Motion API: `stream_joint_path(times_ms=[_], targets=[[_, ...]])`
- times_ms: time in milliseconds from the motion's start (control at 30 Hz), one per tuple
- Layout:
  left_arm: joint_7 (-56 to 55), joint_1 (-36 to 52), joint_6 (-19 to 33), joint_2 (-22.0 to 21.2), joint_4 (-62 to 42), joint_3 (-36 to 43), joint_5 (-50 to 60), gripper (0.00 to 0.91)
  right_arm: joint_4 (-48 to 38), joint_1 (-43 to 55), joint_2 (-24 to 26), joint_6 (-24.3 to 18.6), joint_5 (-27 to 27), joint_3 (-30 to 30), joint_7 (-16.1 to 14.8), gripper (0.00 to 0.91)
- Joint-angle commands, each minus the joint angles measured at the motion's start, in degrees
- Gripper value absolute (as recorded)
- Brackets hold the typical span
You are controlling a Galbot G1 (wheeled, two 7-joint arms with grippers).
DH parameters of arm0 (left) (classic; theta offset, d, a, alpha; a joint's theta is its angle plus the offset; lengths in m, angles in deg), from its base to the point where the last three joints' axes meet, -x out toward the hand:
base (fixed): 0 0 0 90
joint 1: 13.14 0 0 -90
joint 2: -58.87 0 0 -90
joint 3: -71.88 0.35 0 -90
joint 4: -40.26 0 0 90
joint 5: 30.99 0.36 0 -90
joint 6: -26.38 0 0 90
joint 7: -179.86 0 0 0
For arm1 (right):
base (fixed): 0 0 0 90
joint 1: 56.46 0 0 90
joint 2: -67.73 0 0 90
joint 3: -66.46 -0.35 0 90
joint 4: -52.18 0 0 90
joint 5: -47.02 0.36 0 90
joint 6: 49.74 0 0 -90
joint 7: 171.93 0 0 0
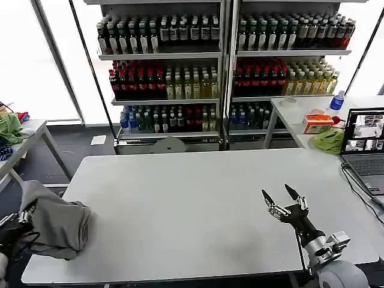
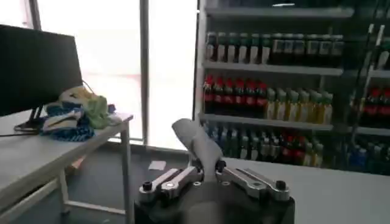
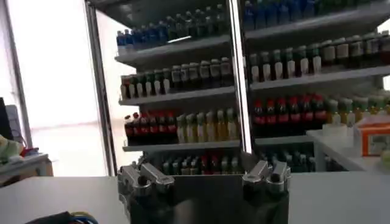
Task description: Fold and organize the clothes.
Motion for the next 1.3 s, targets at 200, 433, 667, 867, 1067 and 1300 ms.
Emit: stream_joint_path(times_ms=[200,433,667,867,1067,1300], targets=[[-23.8,7.4,-0.5,-14.5,4.0,51.0,5.5,0.01,0.3,-1.6,-2.6,-0.1,-1.0,0.1,0.0,0.907],[-31.4,18.1,-2.7,-18.3,-4.3,61.0,-6.0,0.02,-0.3,-2.9,-3.2,0.5,-1.9,0.6,0.4,0.907],[-30.5,23.3,-3.6,-21.4,-13.2,63.0,-4.9,0.907,1.4,-2.1,-2.7,6.1,-1.7,3.3,2.3,0.907],[-28.0,22.5,-3.6,-18.6,-8.6,60.3,-6.6,0.907,2.6,1.7,-0.8,13.9,5.8,7.2,4.7,0.907],[-23.5,19.5,-3.6,-15.5,-1.0,53.4,-5.7,0.907,1.7,9.2,1.4,19.1,13.1,13.4,5.0,0.907],[-14.7,14.0,-3.1,-11.9,7.0,36.1,0.0,0.907,1.6,19.3,-0.8,23.2,17.7,27.3,11.6,0.907]])
